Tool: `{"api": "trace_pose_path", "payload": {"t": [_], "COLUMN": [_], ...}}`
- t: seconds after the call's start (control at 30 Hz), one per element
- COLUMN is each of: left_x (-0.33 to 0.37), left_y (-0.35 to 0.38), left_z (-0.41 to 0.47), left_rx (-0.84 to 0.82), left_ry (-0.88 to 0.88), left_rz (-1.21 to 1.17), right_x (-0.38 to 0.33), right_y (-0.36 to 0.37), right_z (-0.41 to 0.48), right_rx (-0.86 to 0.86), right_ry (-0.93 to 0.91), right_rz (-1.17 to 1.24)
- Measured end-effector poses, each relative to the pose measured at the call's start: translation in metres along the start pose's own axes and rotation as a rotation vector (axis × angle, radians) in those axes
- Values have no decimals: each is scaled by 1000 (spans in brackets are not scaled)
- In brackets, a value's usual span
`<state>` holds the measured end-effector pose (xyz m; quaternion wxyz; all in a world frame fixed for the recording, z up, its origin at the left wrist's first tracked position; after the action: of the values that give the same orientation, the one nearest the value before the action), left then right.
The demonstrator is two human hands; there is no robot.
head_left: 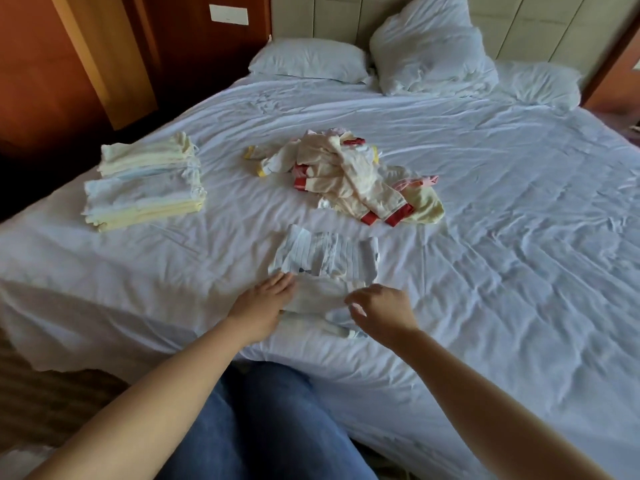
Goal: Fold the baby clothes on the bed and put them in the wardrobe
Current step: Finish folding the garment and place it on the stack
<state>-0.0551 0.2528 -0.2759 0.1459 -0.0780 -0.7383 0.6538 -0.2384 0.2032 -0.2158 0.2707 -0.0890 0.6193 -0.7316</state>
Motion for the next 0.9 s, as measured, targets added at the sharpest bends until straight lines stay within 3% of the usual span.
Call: {"api": "trace_pose_path", "payload": {"t": [0.17, 0.3, 0.4, 0.77, 0.9], "left_x": [-2, 2, 1, -6, -17], "left_y": [9, 4, -2, -16, -28], "left_z": [-3, -8, -18, -37, -40], "left_rx": [-156, -191, -157, 105, 222], "left_ry": [30, 73, 88, 37, -114], "left_rz": [-46, -45, -87, -236, -286], "right_x": [7, 5, 13, 20, 25], "right_y": [8, 21, 27, 25, 19], "right_z": [-13, -17, -23, -24, -15], "right_rx": [16, -221, -328, -352, -358], "right_ry": [-42, -88, -74, 22, 160], "right_rz": [46, 111, 121, 23, 133]}}
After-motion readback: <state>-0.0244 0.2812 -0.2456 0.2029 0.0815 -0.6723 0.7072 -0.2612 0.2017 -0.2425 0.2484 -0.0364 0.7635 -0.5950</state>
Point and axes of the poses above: each hand's wrist, its own z-axis towards the middle knuckle, its own y-axis out of the palm, x = y × z, the point moved 9 cm from there along z, towards the middle knuckle, and after that the axes turned 15 degrees about y, right-handed, at the moved point
